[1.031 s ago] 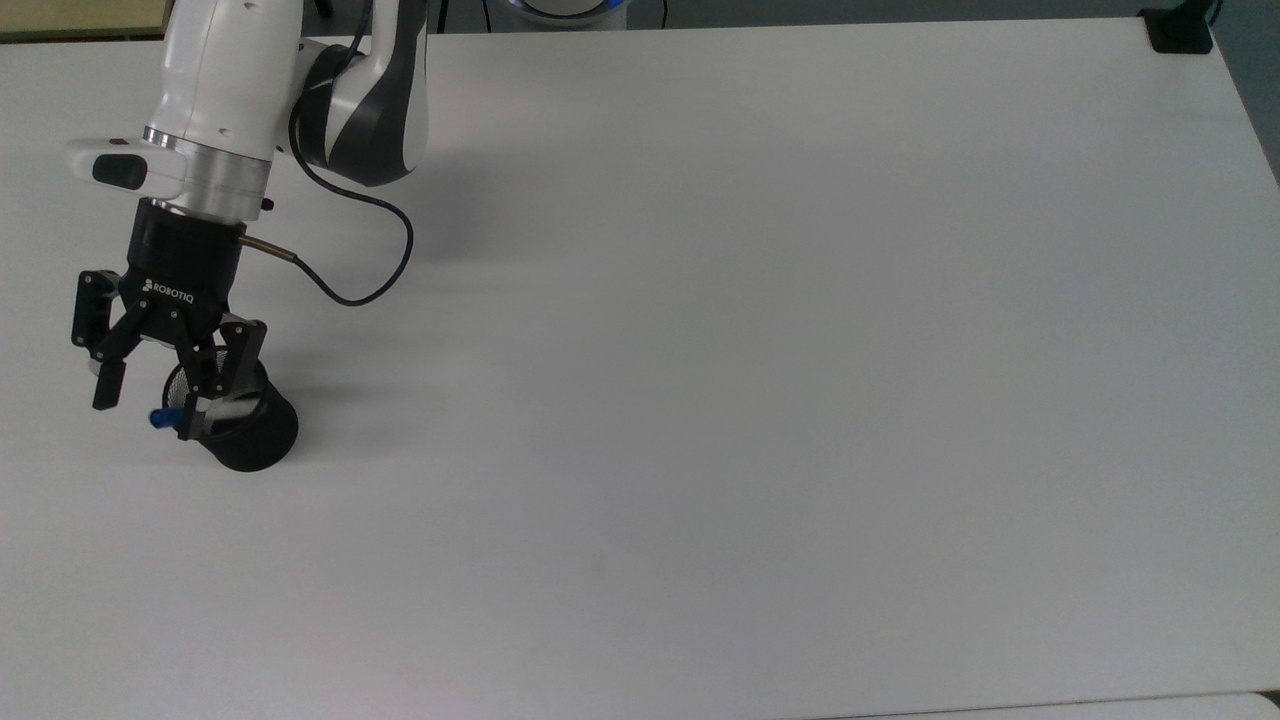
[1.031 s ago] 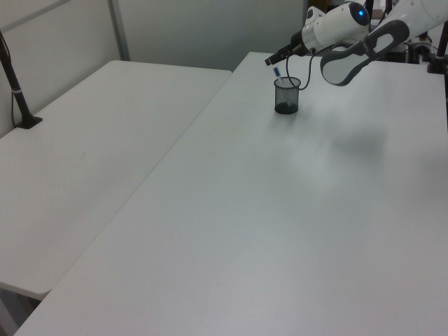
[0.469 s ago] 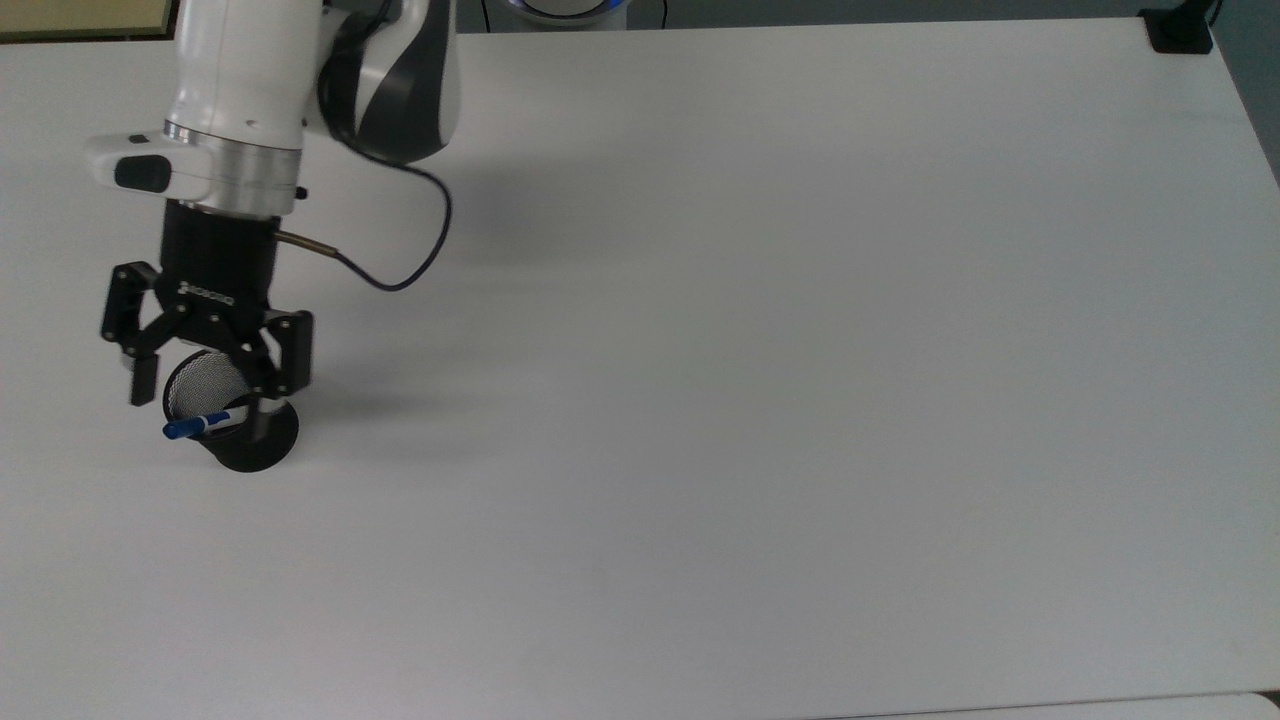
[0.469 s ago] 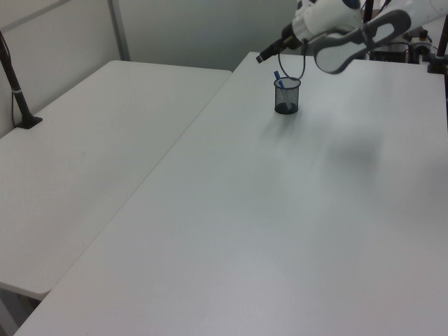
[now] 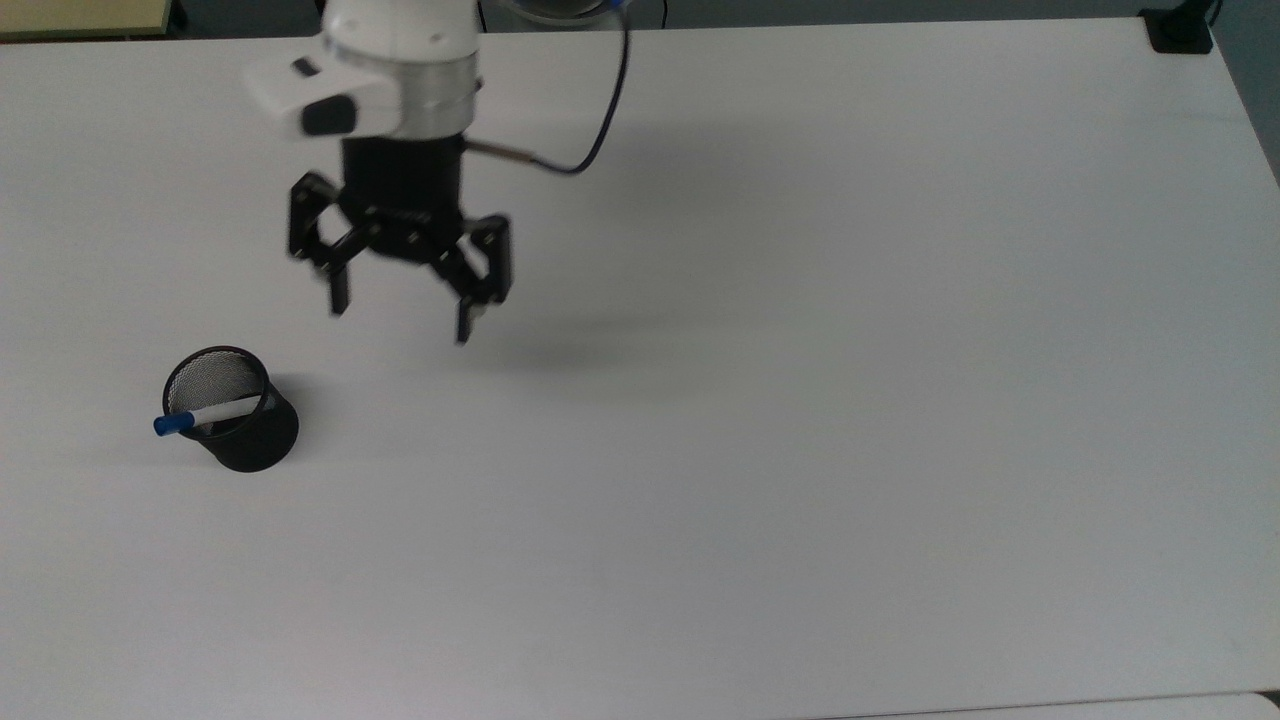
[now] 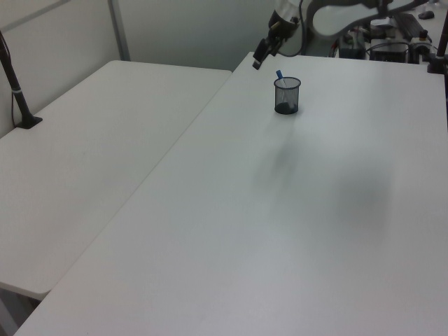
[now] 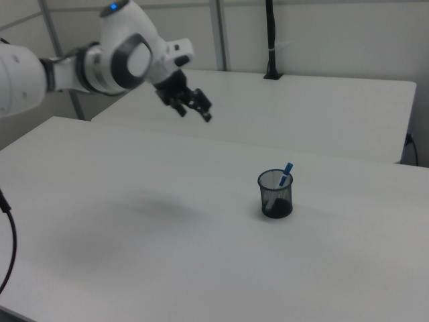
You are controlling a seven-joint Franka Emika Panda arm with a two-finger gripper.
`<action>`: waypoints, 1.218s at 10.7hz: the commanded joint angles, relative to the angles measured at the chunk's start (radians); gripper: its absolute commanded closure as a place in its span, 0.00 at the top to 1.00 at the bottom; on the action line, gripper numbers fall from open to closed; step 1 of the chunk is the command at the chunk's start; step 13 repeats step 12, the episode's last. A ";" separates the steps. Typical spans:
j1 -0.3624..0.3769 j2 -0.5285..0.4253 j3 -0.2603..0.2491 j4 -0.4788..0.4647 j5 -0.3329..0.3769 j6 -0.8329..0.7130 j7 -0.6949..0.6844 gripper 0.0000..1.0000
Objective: Insert the marker
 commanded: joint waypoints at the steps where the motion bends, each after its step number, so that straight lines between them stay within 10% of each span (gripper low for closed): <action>1: 0.066 -0.168 -0.014 -0.039 0.046 -0.367 -0.011 1.00; 4: 0.052 -0.247 -0.019 -0.044 0.143 -0.612 -0.226 1.00; 13: 0.052 -0.273 -0.030 -0.039 0.114 -0.684 -0.077 1.00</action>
